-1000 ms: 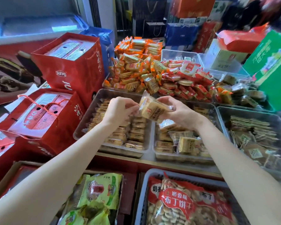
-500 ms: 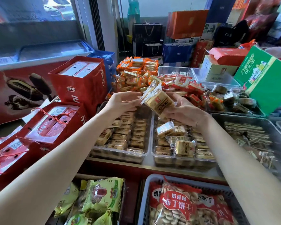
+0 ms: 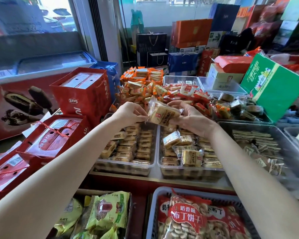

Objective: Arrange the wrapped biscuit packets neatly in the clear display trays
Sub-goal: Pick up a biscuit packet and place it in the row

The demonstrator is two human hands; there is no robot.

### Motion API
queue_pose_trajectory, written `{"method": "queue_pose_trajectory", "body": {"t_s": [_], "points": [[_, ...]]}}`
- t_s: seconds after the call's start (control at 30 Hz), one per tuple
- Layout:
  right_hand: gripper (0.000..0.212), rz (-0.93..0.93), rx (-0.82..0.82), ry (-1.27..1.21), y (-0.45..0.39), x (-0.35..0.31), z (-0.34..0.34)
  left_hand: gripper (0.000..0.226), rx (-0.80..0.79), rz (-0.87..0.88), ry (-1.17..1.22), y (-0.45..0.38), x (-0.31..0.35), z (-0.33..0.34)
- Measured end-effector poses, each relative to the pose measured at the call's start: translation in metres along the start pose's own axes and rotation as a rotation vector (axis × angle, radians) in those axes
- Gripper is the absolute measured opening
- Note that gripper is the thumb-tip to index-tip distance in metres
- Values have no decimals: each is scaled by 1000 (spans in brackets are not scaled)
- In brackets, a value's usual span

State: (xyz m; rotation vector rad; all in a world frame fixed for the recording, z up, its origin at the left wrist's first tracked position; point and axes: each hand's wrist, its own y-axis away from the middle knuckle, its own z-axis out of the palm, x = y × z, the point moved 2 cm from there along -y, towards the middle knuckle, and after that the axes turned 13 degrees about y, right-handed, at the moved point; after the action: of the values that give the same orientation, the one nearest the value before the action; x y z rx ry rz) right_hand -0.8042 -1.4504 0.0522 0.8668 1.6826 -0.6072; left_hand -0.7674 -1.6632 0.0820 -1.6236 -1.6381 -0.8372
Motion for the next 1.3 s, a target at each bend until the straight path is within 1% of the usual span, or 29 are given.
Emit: {"method": "queue_pose_trajectory", "body": {"t_s": [0.07,0.17,0.23,0.3,0.37,0.4,0.43,0.47,0.53,0.57,0.6,0.67,0.73,0.8,0.83,0.93,1.03,1.17,1.23,1.3], "points": [[54,10,-9,22,2,-4,0,14,18,-10,43,1,-1,0],[56,42,-23,11,5,-9,1,10,1,-37,74,1,-4,0],[55,45,6,-33,6,-13,2,9,20,-45,135,2,-3,0],[50,46,41,-74,7,-16,5,9,83,-45,228,5,-3,1],[41,61,107,-53,7,-14,8,7,154,-13,243,8,-5,6],[39,61,139,-34,9,-12,9,7,156,-2,276,11,-6,7],[40,56,168,-21,11,-11,9,5,116,2,363,15,-5,8],[42,45,188,-12,13,-10,8,8,29,-7,507,20,-3,9],[48,22,190,7,18,-11,7,27,-174,-30,811,25,1,10],[51,10,181,19,20,-13,8,36,-220,-13,835,26,1,11],[54,-1,180,28,21,-14,8,46,-234,11,786,25,1,12],[56,-23,197,34,24,-14,10,63,-204,27,656,23,-1,18],[61,-44,214,55,28,-15,12,70,-196,-6,675,22,-5,21],[65,-57,230,100,32,-16,12,66,-208,-25,692,23,-9,21],[62,-68,236,105,33,-17,12,63,-210,-37,684,25,-10,21],[40,-128,254,12,34,-20,12,54,-208,-87,795,26,-9,23],[26,-171,288,-81,34,-21,14,47,-199,-114,918,28,-9,24],[9,-121,375,-95,31,-14,18,40,-167,-117,935,30,-11,27],[13,-70,365,-158,31,-8,22,39,-133,-135,917,32,-13,29],[20,-30,312,-265,33,-3,26,41,-118,-165,904,33,-18,30]]}}
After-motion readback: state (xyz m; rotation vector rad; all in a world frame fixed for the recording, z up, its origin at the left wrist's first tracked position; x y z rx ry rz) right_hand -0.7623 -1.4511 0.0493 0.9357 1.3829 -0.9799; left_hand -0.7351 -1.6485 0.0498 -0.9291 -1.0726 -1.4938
